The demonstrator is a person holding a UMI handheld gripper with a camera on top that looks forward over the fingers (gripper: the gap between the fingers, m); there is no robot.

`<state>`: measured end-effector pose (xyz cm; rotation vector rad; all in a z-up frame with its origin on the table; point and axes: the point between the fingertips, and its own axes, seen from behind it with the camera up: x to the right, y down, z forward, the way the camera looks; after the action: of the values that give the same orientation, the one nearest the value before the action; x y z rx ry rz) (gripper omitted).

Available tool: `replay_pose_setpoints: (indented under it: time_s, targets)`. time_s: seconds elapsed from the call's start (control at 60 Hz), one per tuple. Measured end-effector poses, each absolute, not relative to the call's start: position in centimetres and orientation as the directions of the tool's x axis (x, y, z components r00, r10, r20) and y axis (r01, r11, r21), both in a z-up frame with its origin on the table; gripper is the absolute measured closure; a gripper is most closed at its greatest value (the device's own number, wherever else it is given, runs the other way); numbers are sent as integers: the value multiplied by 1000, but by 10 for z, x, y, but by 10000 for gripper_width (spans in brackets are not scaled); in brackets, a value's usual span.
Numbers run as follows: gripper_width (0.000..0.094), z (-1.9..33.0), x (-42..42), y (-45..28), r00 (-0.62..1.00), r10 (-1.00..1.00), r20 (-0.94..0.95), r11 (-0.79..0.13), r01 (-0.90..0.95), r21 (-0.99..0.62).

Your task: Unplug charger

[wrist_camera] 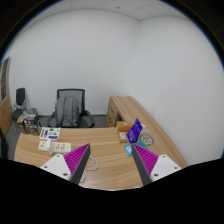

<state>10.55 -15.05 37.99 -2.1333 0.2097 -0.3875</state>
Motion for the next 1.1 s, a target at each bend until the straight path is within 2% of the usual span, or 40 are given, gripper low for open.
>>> replay_pose_setpoints:
  time_s: [0.117,0.25,0.433,0.583,0.767,1.0,1.1]
  targets:
    - [73,360,103,-157,935,-288,207,-579,2,-815]
    - [75,312,93,-171,937,-276,213,-616,-2,-788]
    - [73,226,61,-196,947,-245,206,-656,-5,-755]
    - [75,150,-5,-195,976,-156,150,-677,5,-736]
    - [72,98,-113,-134,999,-48,4,-622,-27,-783]
    - [93,73,-192,-6,999,-17,-39,-526,-42,-849]
    - [155,67,-201,43,1000,-26,-16,-491,-27,-871]
